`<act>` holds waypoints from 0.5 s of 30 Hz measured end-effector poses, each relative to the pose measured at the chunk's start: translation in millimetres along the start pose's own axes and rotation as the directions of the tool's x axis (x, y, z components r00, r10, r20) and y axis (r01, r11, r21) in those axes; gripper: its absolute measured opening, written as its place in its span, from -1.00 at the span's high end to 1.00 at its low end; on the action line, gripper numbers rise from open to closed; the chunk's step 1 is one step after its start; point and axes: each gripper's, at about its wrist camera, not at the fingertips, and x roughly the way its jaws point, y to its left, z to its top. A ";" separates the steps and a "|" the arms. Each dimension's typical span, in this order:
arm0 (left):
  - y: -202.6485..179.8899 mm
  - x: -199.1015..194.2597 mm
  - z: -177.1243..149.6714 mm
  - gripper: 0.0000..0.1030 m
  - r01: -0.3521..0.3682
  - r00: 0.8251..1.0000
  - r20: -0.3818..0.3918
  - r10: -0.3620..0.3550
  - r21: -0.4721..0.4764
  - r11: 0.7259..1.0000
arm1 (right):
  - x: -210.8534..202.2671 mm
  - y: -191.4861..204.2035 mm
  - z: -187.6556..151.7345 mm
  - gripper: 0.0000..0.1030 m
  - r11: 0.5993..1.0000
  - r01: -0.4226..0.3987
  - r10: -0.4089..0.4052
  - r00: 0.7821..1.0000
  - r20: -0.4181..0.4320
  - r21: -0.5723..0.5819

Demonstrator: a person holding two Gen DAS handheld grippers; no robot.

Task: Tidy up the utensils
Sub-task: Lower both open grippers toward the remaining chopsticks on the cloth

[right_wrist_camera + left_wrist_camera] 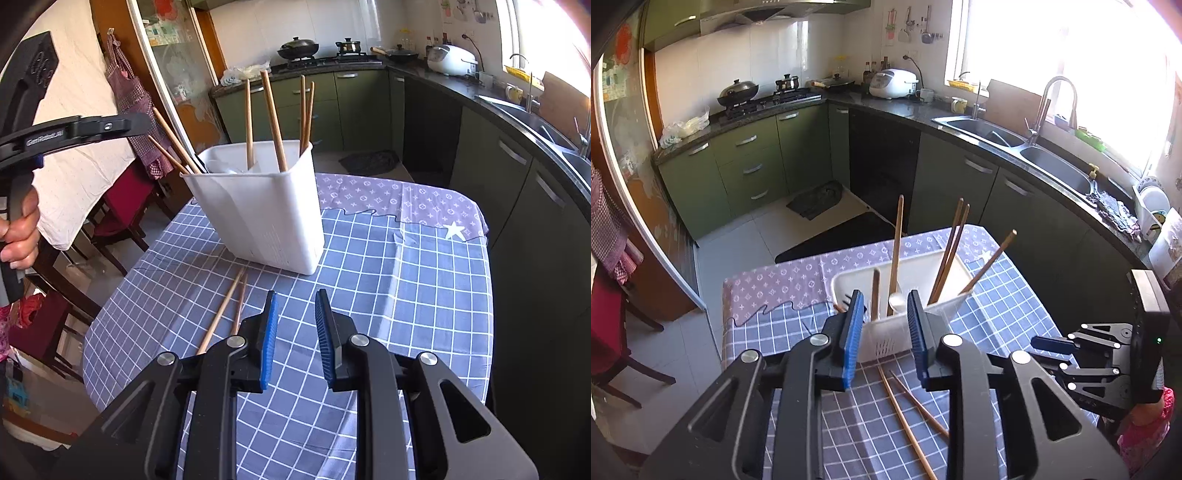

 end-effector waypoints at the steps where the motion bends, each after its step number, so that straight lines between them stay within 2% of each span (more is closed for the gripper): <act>1: 0.9 0.4 -4.7 0.50 0.005 1.000 -0.019 -0.005 -0.015 1.000 | 4.9 -1.7 -1.2 0.52 1.000 0.006 -0.006 1.000 -0.012 0.002; 5: -2.8 9.8 -36.8 0.50 0.024 0.994 -0.105 -0.029 -0.050 0.998 | 21.3 -5.8 -6.9 0.50 1.000 0.020 -0.020 0.999 -0.048 0.009; 8: -7.7 34.3 -65.4 0.50 0.027 0.979 -0.200 -0.042 -0.080 0.996 | 32.9 -6.7 -11.6 0.50 1.000 0.026 -0.025 0.997 -0.078 0.007; 10: -8.0 61.4 -83.6 0.50 0.040 0.952 -0.296 -0.077 -0.130 0.991 | 39.4 -6.3 -14.1 0.50 1.000 0.027 -0.026 0.995 -0.093 0.007; 15: -6.5 118.6 -117.8 0.53 -0.012 0.891 -0.447 -0.074 -0.188 0.982 | 48.6 -2.8 -23.6 0.50 1.000 0.024 -0.024 0.992 -0.123 -0.009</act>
